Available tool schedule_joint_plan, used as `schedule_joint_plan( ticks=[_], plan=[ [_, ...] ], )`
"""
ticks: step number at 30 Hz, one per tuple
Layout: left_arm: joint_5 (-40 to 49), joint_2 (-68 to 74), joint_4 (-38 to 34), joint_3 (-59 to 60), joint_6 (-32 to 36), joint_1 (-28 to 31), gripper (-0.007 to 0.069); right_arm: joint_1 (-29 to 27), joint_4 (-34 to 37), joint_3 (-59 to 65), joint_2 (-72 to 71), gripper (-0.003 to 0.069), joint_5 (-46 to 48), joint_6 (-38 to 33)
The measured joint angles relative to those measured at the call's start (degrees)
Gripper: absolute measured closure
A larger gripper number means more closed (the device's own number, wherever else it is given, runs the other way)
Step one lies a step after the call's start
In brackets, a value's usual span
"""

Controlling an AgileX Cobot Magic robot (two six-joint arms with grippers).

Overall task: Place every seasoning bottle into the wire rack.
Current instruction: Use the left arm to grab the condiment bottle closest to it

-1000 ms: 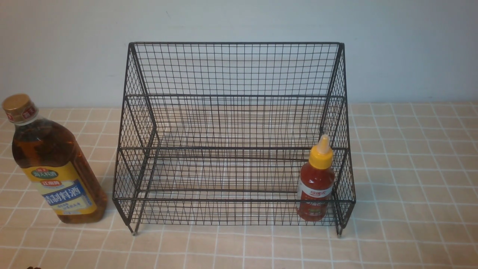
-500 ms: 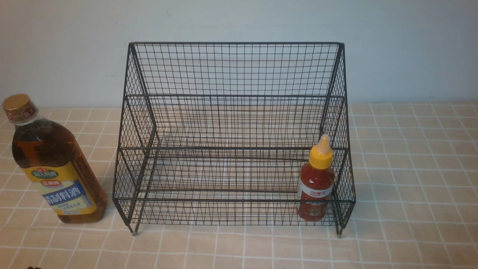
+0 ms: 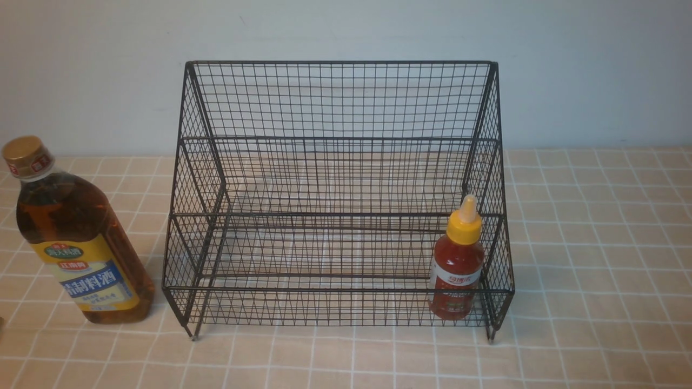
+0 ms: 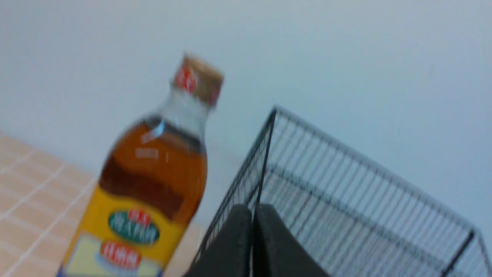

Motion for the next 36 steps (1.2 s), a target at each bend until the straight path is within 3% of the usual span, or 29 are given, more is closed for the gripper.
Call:
schedule_joint_plan(
  ticks=[4, 8, 14, 19, 22, 25, 26, 27, 32, 36],
  plan=[
    [-8.3, 0.0, 1.1, -1.0, 1.7, 0.0, 0.0631, 0.0, 0.0, 0.0, 0.0, 0.0673, 0.0, 0.0],
    [-7.1, 5.4, 5.2, -8.9, 12.4, 0.0, 0.0631, 0.0, 0.0, 0.0, 0.0, 0.0673, 0.0, 0.0],
    [-4.0, 23.5, 3.0, -17.8, 26.2, 0.0, 0.0606, 0.0, 0.0, 0.0, 0.0, 0.0673, 0.0, 0.0],
    [-3.6, 36.0, -2.8, -23.9, 32.1, 0.0, 0.0512, 0.0, 0.0, 0.0, 0.0, 0.0673, 0.0, 0.0],
    [-0.9, 46.2, -9.3, -30.8, 39.4, 0.0, 0.0366, 0.0, 0.0, 0.0, 0.0, 0.0673, 0.0, 0.0],
    [0.2, 50.4, -13.5, -34.0, 43.9, 0.0, 0.0275, 0.0, 0.0, 0.0, 0.0, 0.0673, 0.0, 0.0],
    [-0.1, 53.7, -18.5, -36.4, 48.7, 0.0, 0.0207, 0.0, 0.0, 0.0, 0.0, 0.0673, 0.0, 0.0],
    [-0.1, 53.7, -18.5, -36.4, 48.7, 0.0, 0.0207, 0.0, 0.0, 0.0, 0.0, 0.0673, 0.0, 0.0],
    [-7.9, 61.5, -34.9, -40.2, 61.2, 0.0, 0.0078, 0.0, 0.0, 0.0, 0.0, 0.0673, 0.0, 0.3],
    [-9.9, 66.1, -40.3, -41.5, 65.6, 0.1, 0.0061, 0.0, 0.0, 0.0, 0.0, 0.0673, 0.0, 0.5]
  ],
)
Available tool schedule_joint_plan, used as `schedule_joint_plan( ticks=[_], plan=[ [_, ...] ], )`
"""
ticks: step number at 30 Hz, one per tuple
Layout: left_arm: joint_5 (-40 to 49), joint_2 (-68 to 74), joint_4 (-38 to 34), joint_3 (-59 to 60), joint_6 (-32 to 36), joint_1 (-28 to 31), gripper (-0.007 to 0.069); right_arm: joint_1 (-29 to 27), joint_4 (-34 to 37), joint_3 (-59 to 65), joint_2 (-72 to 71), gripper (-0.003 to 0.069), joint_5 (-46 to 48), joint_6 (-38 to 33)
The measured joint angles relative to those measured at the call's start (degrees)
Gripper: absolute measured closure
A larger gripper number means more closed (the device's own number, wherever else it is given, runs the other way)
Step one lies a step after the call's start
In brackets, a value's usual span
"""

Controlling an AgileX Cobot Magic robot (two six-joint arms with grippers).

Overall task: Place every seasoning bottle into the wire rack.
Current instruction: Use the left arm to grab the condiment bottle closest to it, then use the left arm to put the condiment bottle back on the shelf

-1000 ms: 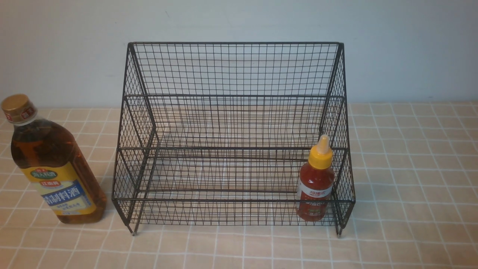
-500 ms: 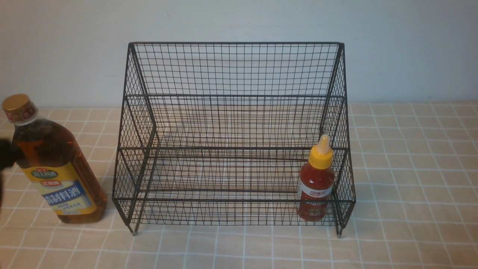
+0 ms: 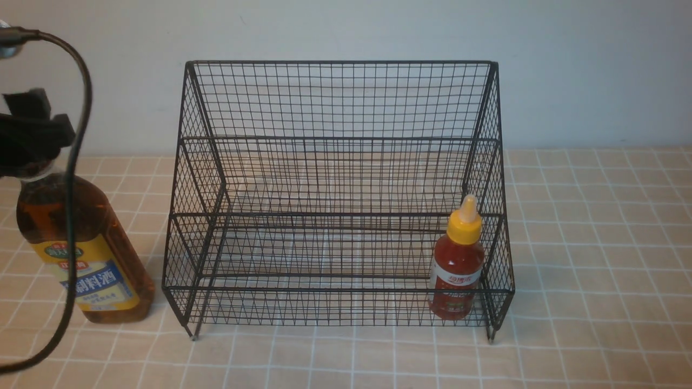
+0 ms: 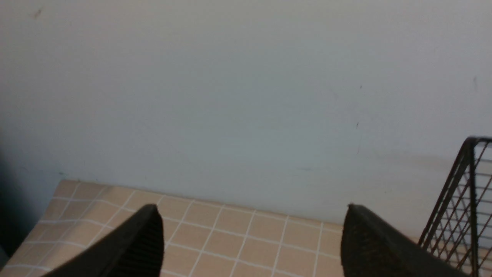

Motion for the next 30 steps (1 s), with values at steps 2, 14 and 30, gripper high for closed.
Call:
schedule_joint_plan(
  ticks=[2, 14, 30],
  plan=[
    [0.6, 2.2, -0.6, -0.3, 0.8, 0.0, 0.0061, 0.0, 0.0, 0.0, 0.0, 0.0673, 0.0, 0.0],
    [0.7, 9.1, -1.2, -0.3, 1.4, 0.0, 0.0262, 0.0, 0.0, 0.0, 0.0, 0.0673, 0.0, 0.0],
    [3.1, -5.3, -12.1, -10.6, 17.5, 0.0, 0.0320, 0.0, 0.0, 0.0, 0.0, 0.0673, 0.0, 0.0]
  ],
)
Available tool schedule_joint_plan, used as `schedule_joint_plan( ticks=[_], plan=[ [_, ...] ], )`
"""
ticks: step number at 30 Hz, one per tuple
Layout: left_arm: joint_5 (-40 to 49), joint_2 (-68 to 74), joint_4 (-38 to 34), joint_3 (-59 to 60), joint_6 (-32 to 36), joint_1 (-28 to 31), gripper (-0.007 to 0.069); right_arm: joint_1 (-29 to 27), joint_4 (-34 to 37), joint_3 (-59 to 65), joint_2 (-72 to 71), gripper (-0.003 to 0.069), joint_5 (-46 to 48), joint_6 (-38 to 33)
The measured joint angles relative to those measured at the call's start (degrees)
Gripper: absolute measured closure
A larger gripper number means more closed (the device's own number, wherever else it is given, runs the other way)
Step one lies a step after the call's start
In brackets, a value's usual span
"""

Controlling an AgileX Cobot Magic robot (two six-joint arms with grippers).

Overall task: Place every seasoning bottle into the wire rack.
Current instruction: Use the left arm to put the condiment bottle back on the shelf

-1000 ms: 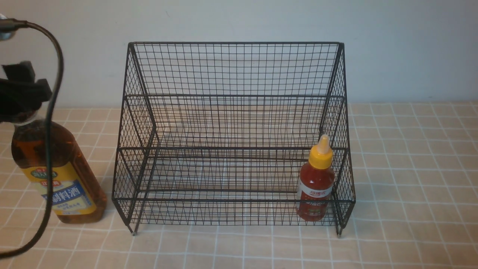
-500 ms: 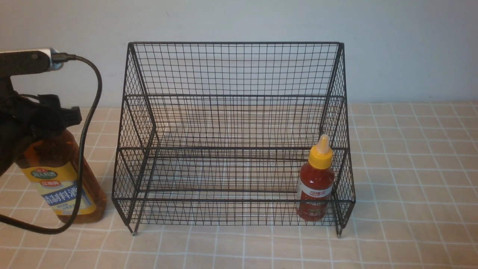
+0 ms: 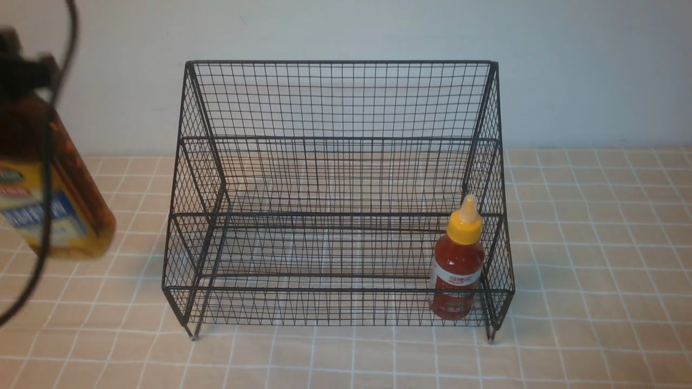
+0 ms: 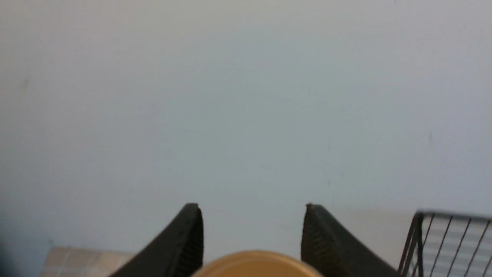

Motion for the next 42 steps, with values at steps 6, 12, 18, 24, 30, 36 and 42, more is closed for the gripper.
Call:
schedule_joint_plan(
  ticks=[6, 12, 18, 24, 30, 36, 42],
  plan=[
    [0.9, -3.8, -14.5, -8.8, 10.7, 0.0, 0.0320, 0.0, 0.0, 0.0, 0.0, 0.0673, 0.0, 0.0],
    [10.3, -4.1, -18.4, -11.3, 12.3, 0.0, 0.0320, 0.0, 0.0, 0.0, 0.0, 0.0673, 0.0, 0.0],
    [16.4, -1.9, -18.3, -11.4, 6.7, 0.0, 0.0320, 0.0, 0.0, 0.0, 0.0, 0.0673, 0.0, 0.0],
    [18.9, 3.7, -17.3, -11.4, 4.6, -0.1, 0.0320, 0.0, 0.0, 0.0, 0.0, 0.0673, 0.0, 0.0],
    [21.0, 8.0, -16.6, -13.6, 4.4, -0.1, 0.0320, 0.0, 0.0, 0.0, 0.0, 0.0673, 0.0, 0.0],
    [23.7, 10.0, -16.4, -16.0, 2.1, -0.1, 0.0320, 0.0, 0.0, 0.0, 0.0, 0.0673, 0.0, 0.0],
    [26.1, 11.4, -15.8, -16.1, 2.0, -1.0, 0.0320, 0.0, 0.0, 0.0, 0.0, 0.0673, 0.0, 0.0]
  ],
)
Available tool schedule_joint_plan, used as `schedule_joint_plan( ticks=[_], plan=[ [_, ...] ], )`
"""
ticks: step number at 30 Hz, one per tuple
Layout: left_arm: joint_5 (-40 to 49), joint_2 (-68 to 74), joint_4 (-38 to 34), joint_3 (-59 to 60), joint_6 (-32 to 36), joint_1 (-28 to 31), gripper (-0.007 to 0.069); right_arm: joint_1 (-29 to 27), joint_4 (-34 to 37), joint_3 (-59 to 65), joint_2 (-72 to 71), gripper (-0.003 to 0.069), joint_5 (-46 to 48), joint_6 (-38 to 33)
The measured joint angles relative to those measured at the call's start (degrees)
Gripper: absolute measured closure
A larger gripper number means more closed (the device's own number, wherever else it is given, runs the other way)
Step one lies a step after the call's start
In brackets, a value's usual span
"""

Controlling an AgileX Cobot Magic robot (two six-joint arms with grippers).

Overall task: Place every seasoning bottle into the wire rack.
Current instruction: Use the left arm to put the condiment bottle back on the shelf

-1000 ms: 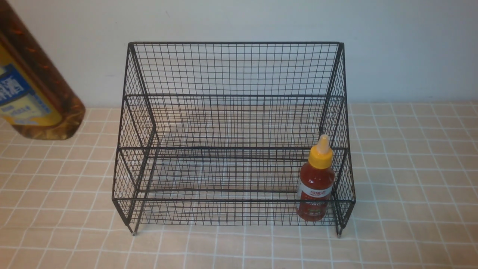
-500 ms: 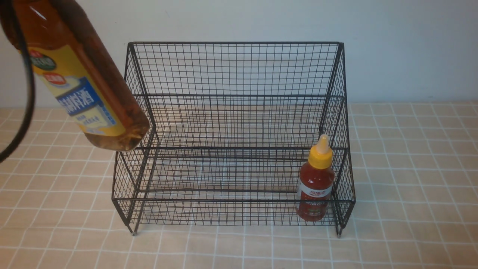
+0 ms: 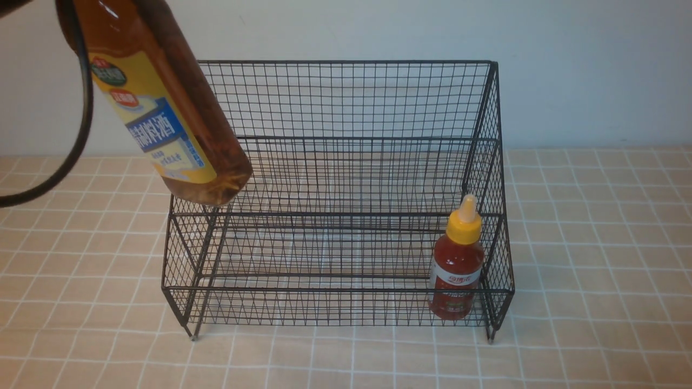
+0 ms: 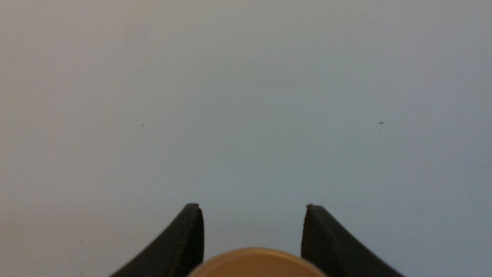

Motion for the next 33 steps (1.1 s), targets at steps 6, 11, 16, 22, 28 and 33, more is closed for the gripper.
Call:
schedule_joint_plan(
  ticks=[6, 11, 16, 22, 28, 33],
  plan=[
    [-0.1, 3.2, 0.3, -0.1, 0.1, -1.3, 0.0321, 0.0, 0.0, 0.0, 0.0, 0.0673, 0.0, -0.1],
    [-0.3, 5.3, 0.3, -1.2, 0.2, -1.3, 0.0321, 0.0, 0.0, 0.0, 0.0, 0.0673, 0.0, -0.9],
    [-1.2, 6.0, 0.3, -1.2, 2.0, -1.3, 0.0321, 0.0, 0.0, 0.0, 0.0, 0.0673, 0.0, -1.1],
    [-1.8, 7.2, -0.7, -1.7, 3.9, -1.3, 0.0321, 0.0, 0.0, 0.0, 0.0, 0.0673, 0.0, -1.1],
    [-0.5, 8.6, -1.3, -2.4, 4.0, -1.3, 0.0321, 0.0, 0.0, 0.0, 0.0, 0.0673, 0.0, -1.1],
    [0.2, 9.7, -2.5, -3.0, 3.5, -1.3, 0.0321, 0.0, 0.0, 0.0, 0.0, 0.0673, 0.0, -1.1]
  ],
)
